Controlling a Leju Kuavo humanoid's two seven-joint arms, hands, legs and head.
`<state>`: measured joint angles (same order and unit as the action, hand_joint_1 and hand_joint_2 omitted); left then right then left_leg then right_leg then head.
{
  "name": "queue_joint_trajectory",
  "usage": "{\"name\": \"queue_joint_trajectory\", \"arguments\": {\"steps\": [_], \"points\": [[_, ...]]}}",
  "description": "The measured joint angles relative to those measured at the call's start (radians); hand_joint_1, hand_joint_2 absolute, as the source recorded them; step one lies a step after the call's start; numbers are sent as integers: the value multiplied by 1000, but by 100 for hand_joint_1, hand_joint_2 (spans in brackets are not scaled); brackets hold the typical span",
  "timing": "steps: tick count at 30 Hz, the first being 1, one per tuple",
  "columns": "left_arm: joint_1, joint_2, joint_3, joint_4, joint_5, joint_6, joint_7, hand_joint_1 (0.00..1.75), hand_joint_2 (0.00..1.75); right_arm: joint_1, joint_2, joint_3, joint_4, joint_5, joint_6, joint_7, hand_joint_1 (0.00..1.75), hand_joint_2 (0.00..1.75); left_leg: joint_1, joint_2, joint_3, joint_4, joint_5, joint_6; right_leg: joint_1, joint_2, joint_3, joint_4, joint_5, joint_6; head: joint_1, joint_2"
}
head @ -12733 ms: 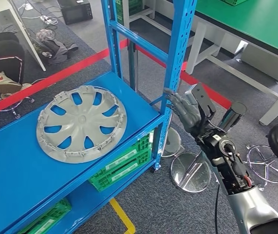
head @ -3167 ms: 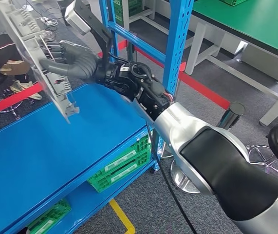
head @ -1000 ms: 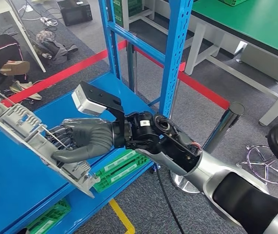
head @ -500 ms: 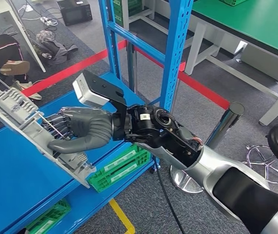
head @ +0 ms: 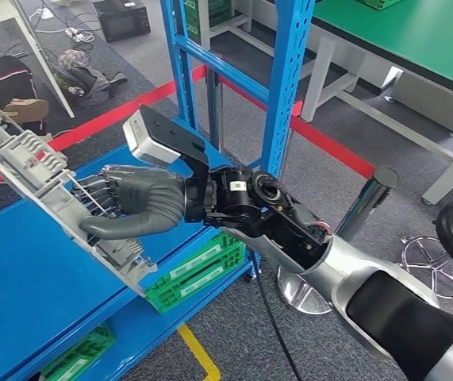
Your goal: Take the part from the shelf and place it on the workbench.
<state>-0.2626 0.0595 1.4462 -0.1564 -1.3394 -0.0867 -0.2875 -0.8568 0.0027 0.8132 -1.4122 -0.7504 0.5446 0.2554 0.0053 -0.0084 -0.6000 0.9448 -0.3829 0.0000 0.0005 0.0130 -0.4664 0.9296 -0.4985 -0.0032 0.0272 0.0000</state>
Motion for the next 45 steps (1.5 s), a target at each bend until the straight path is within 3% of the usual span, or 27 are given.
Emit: {"name": "queue_joint_trajectory", "arguments": {"steps": [11,36,45], "points": [[3,1,0,0,2,32,0,0,175,1,0,-10,3,6,-53,-48,175,175,0,0,0,0,0,0,0,0,0,0,0,0,0,0],[13,12,0,0,19,39,7,0,175,3,5,-43,13,11,-81,-128,175,175,0,0,0,0,0,0,0,0,2,0,0,0,1,0],[22,18,1,0,25,57,7,0,175,-6,22,-51,38,-14,-26,-156,175,175,0,-1,0,0,0,0,0,-1,2,0,0,0,1,0]]}}
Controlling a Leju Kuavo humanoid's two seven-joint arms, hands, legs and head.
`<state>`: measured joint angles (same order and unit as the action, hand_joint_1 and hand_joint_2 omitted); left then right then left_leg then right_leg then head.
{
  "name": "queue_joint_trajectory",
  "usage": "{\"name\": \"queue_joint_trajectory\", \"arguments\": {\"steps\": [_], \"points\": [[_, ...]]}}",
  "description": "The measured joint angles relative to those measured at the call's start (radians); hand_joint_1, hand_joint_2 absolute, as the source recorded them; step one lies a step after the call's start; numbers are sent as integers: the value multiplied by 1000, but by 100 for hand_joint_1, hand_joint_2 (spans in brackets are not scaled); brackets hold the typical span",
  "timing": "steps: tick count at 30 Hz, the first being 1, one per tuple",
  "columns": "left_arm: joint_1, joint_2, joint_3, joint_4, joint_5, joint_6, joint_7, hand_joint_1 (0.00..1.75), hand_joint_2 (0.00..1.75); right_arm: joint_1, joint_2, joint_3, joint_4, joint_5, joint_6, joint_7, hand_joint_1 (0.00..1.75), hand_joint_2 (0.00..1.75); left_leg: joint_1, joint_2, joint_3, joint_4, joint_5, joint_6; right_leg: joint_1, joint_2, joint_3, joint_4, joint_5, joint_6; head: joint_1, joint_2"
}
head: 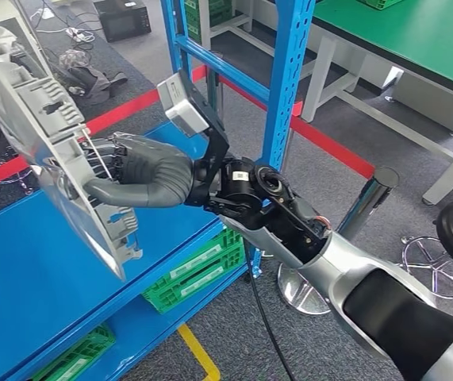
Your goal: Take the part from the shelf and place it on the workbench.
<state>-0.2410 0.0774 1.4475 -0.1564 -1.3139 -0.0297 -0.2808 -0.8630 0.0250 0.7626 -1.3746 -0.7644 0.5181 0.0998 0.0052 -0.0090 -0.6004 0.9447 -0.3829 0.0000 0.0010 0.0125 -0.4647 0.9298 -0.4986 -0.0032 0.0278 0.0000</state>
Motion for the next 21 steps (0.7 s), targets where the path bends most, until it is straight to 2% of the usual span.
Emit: {"name": "queue_joint_trajectory", "arguments": {"steps": [13,19,21], "points": [[13,2,25,0,1,8,0,0,175,-7,17,0,26,16,16,-22,175,175,-6,-1,-1,2,-1,2,-2,0,0,-1,0,1,-1,0],[13,3,36,0,0,8,0,0,175,-7,24,0,42,24,29,-27,175,175,-9,-1,-4,8,-8,10,-5,0,0,-3,-3,7,-2,0],[13,3,39,0,-3,8,-1,0,175,-8,25,-1,45,29,30,-30,175,175,-3,0,0,0,-7,15,-3,-1,2,-2,-7,12,-2,0]]}}
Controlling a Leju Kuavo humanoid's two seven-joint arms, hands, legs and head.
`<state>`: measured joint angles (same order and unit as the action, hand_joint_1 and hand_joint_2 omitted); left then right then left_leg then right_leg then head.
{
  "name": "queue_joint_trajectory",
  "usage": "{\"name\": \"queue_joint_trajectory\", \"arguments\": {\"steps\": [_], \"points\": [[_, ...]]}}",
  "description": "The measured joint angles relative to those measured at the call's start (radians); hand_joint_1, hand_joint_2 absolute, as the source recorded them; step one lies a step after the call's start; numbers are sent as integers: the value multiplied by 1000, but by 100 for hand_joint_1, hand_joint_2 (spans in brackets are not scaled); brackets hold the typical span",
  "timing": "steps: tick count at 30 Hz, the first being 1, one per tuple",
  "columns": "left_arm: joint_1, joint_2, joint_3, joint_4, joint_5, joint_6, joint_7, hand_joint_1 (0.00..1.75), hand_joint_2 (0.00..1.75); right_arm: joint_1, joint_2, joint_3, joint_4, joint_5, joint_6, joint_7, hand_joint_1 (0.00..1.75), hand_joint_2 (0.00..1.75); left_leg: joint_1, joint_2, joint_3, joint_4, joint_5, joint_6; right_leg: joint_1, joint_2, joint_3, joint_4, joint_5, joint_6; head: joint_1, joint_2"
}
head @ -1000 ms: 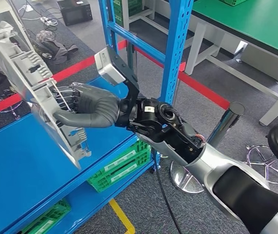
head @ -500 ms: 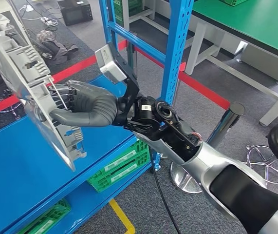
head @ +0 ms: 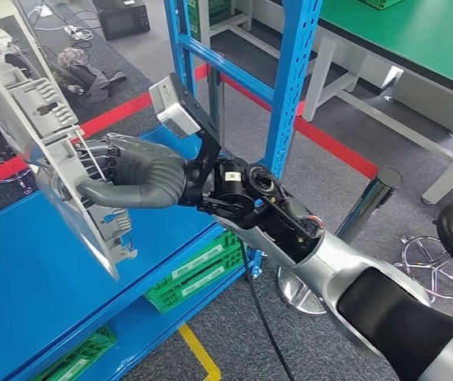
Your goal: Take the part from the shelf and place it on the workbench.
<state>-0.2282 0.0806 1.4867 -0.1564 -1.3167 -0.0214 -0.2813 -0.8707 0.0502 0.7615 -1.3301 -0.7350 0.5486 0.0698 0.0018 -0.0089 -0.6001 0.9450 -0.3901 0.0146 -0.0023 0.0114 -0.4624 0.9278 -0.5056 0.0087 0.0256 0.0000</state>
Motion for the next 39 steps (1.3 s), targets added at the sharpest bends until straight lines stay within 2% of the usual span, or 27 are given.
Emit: {"name": "queue_joint_trajectory", "arguments": {"steps": [2,4,5,6,7,8,10,11,12,15,16,17,18,20,21,22,23,25,27,30,32,33,35,36,37,38,39], "points": [[-1,0,1,0,-2,0,-1,0,175,-2,1,-1,3,2,0,-4,175,175,9,2,8,-10,1,5,2,-2,-25,60,-35,6,6,0],[-2,-1,2,0,-3,0,-2,0,175,-3,1,-2,7,3,1,-6,175,175,12,2,11,-12,0,8,-1,-3,-99,203,-98,10,15,0],[-3,-2,3,0,-3,0,-2,0,175,-2,1,-2,9,3,1,-6,175,175,12,2,12,-12,-2,8,-4,-3,-140,273,-120,12,19,0],[-2,-2,3,0,-4,0,-2,0,175,0,1,-2,12,3,1,-6,175,175,13,2,13,-11,-3,7,-6,-3,-168,313,-123,14,21,0],[-2,-3,3,0,-4,0,-2,0,175,2,1,-2,14,3,1,-6,175,175,14,1,15,-10,-5,5,-8,-3,-177,313,-103,14,23,0],[-2,-3,4,0,-5,0,-2,0,175,2,1,-2,16,3,1,-6,175,175,16,-1,19,-9,-8,1,-10,-3,-165,270,-64,14,25,0],[-2,-4,4,0,-6,0,-2,0,175,2,0,-2,19,3,1,-6,175,175,17,-6,27,-5,-15,-9,-11,-2,-111,126,23,13,31,0],[-3,-4,4,0,-6,0,-2,0,175,2,0,-2,20,4,2,-8,175,175,17,-8,27,-2,-18,-14,-11,0,-90,70,47,12,33,0],[-3,-4,4,0,-6,0,-2,0,175,2,0,-3,22,5,3,-9,175,175,16,-9,26,-1,-18,-20,-10,2,-80,39,57,9,34,0],[-3,-5,4,0,-6,0,-2,0,175,2,1,-4,28,10,6,-12,175,175,18,-10,21,-1,-17,-38,-6,4,-78,28,57,-6,29,0],[-3,-5,4,0,-6,0,-3,0,175,1,2,-4,30,12,8,-13,175,175,19,-8,17,9,-26,-43,-8,2,-76,25,60,-12,26,0],[-3,-5,5,0,-6,0,-3,0,175,-1,2,-4,31,15,11,-13,175,175,20,-6,3,41,-45,-48,-10,0,-74,21,62,-17,20,0],[-4,-5,5,0,-6,0,-4,0,175,-2,3,-5,32,18,13,-14,175,175,20,-3,-22,96,-74,-52,-11,-2,-72,19,63,-22,12,0],[-3,-6,5,0,-6,0,-5,0,175,-2,3,-5,36,22,15,-14,175,175,20,0,-96,244,-135,-58,-9,-6,-73,18,62,-27,-2,0],[-2,-6,5,0,-6,0,-6,0,175,-1,3,-5,39,22,15,-14,175,175,20,0,-124,295,-147,-59,-8,-7,-72,18,62,-28,-5,0],[-1,-7,6,0,-6,0,-6,0,175,0,3,-5,42,22,16,-14,175,175,20,0,-134,308,-139,-59,-7,-7,-71,18,61,-29,-7,0],[-1,-7,6,0,-6,0,-6,0,175,0,4,-5,44,22,16,-14,175,175,20,1,-125,281,-115,-57,-7,-8,-70,19,60,-29,-8,0],[-2,-6,7,0,-6,0,-7,0,175,-2,6,-5,47,22,17,-14,175,175,20,6,-56,133,-42,-52,-6,-8,-65,19,55,-26,-10,0],[-4,-6,8,0,-6,0,-8,0,175,-5,8,-5,47,22,18,-14,175,175,15,11,-3,18,-5,-43,-2,-7,-65,21,50,-19,-13,0],[-6,-8,8,0,-8,0,-10,0,175,-6,8,-6,49,23,19,-15,175,175,12,8,4,1,-8,-28,2,-8,-66,20,45,-6,-10,0],[-7,-8,8,0,-9,0,-10,0,175,-6,8,-7,50,23,20,-15,175,175,15,6,7,-1,-8,-16,-1,-8,-80,53,20,5,-6,0],[-8,-8,8,0,-9,0,-10,0,175,-7,8,-8,51,23,20,-16,175,175,17,5,9,-2,-9,-10,-2,-8,-102,102,-7,10,-2,0],[-9,-9,9,0,-9,0,-10,0,175,-6,8,-9,54,23,21,-16,175,175,15,4,10,-2,-11,-3,-2,-8,-173,251,-71,15,9,0],[-9,-9,9,0,-9,0,-10,0,175,-4,8,-10,56,23,21,-16,175,175,14,2,11,-2,-12,-1,-2,-8,-206,313,-89,16,13,0],[-9,-10,9,0,-9,0,-10,0,175,-2,8,-10,58,23,21,-16,175,175,13,0,12,-1,-13,-1,-2,-8,-224,341,-87,15,17,0],[-9,-10,9,0,-10,0,-10,0,175,-1,8,-10,60,23,21,-17,175,175,12,-2,14,-1,-14,0,-2,-8,-223,326,-66,12,20,0],[-9,-11,9,0,-10,0,-10,0,175,-1,8,-10,61,24,21,-17,175,175,11,-6,18,-1,-16,-1,-1,-7,-202,274,-29,8,24,0]]}}
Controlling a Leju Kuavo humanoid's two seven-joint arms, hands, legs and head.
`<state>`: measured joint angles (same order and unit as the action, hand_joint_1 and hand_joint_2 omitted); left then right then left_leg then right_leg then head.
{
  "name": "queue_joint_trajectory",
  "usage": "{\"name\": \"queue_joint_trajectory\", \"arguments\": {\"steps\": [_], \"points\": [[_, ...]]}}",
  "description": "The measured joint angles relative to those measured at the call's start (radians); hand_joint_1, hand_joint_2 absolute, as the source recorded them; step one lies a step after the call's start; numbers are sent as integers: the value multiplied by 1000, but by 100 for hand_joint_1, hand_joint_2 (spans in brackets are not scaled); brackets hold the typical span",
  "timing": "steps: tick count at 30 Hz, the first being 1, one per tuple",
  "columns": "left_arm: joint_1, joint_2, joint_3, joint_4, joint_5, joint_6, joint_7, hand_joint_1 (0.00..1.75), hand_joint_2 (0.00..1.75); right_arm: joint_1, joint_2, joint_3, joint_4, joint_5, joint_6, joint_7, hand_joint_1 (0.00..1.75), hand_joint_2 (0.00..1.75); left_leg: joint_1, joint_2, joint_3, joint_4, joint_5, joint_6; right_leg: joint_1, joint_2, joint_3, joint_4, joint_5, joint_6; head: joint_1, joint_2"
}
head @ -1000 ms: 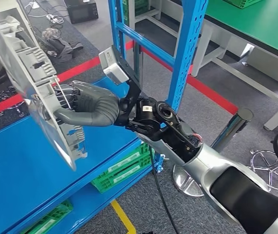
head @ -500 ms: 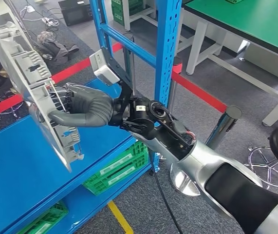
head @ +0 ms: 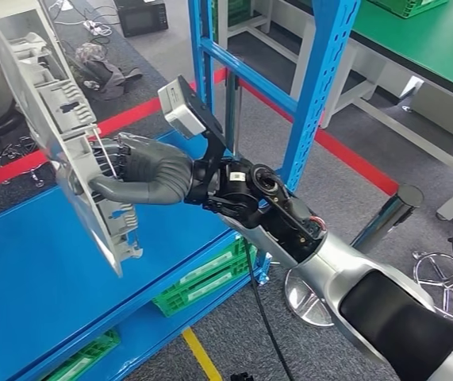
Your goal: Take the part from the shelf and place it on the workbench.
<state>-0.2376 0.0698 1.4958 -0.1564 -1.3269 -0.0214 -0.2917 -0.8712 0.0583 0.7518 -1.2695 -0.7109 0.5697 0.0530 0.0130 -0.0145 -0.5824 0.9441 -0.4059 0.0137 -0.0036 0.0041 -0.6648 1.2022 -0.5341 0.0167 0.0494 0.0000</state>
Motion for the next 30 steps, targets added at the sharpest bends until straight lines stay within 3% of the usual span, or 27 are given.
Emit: {"name": "queue_joint_trajectory", "arguments": {"steps": [2,3,4,6,8,9,11,13,14,15,17,19,22,24,27,28,29,30], "points": [[-1,-3,0,0,-1,0,-1,0,175,-1,0,0,2,6,2,-3,175,175,-3,-6,6,1,-4,-4,4,8,63,-147,74,-14,5,0],[-2,-4,0,0,-2,0,-2,0,175,-3,0,-1,3,9,4,-5,175,175,-3,-9,5,1,-5,-7,7,11,89,-202,92,-20,6,0],[-3,-6,0,0,-3,0,-3,0,175,-4,0,-1,4,13,5,-7,175,175,-4,-10,3,2,-5,-11,9,14,103,-234,98,-25,8,0],[-3,-6,0,0,-4,-1,-3,0,175,-5,0,-1,5,16,7,-9,175,175,-3,-13,-1,1,-2,-21,9,12,113,-249,96,-29,8,0],[-4,-7,0,0,-5,-2,-4,0,175,-6,2,-2,6,16,7,-9,175,175,-2,-7,-8,22,-18,-32,3,7,119,-259,101,-37,5,0],[-6,-6,0,0,-6,-2,-4,0,175,-7,3,-2,6,16,7,-9,175,175,-1,-3,-23,57,-39,-37,0,4,122,-263,104,-40,0,0],[-8,-6,0,0,-6,-2,-4,0,175,-8,3,-2,8,16,6,-9,175,175,3,4,-90,196,-105,-47,-1,-2,123,-265,105,-44,-15,0],[-7,-7,0,0,-6,-2,-4,0,175,-6,3,-2,12,16,6,-9,175,175,7,6,-149,307,-136,-55,-2,-8,123,-265,104,-44,-26,0],[-7,-7,0,0,-7,-2,-4,0,175,-5,4,-2,15,16,6,-8,175,175,9,7,-151,305,-121,-58,-2,-10,123,-265,104,-43,-28,0],[-7,-7,0,0,-7,-2,-4,0,175,-4,4,-2,16,16,6,-8,175,175,12,9,-131,259,-90,-60,-3,-12,124,-264,102,-42,-30,0],[-9,-5,0,0,-7,-2,-5,0,175,-6,7,-2,17,16,6,-8,175,175,14,22,-60,110,-24,-62,-2,-14,124,-258,97,-34,-34,0],[-11,-6,0,0,-7,-2,-6,0,175,-10,9,-3,18,17,6,-8,175,175,12,29,-17,20,1,-51,2,-16,122,-252,91,-23,-35,0],[-11,-8,0,0,-7,-4,-6,0,175,-11,10,-3,22,20,12,-8,175,175,8,21,-14,11,-1,-26,2,-23,122,-250,85,-8,-26,0],[-11,-9,0,0,-6,-5,-8,0,175,-12,11,-4,23,20,16,-8,175,175,9,15,-12,9,0,-14,-2,-20,104,-210,55,1,-21,0],[-11,-9,0,0,-5,-5,-9,0,175,-12,11,-6,26,19,18,-8,175,175,6,4,-11,9,-1,-3,-4,-11,13,-7,-41,7,-5,0],[-11,-9,0,0,-4,-5,-9,0,175,-11,11,-6,29,19,19,-8,175,175,5,-1,-11,9,-2,-2,-4,-10,-12,43,-53,6,-2,0],[-10,-10,0,0,-4,-5,-9,0,175,-9,11,-6,31,19,20,-8,175,175,3,-7,-9,10,-2,-1,-4,-10,-21,56,-45,3,2,0],[-10,-10,0,0,-4,-6,-9,0,175,-8,11,-6,33,19,21,-8,175,175,1,-14,-8,10,-3,-1,-3,-8,-10,26,-18,-2,5,0]]}}
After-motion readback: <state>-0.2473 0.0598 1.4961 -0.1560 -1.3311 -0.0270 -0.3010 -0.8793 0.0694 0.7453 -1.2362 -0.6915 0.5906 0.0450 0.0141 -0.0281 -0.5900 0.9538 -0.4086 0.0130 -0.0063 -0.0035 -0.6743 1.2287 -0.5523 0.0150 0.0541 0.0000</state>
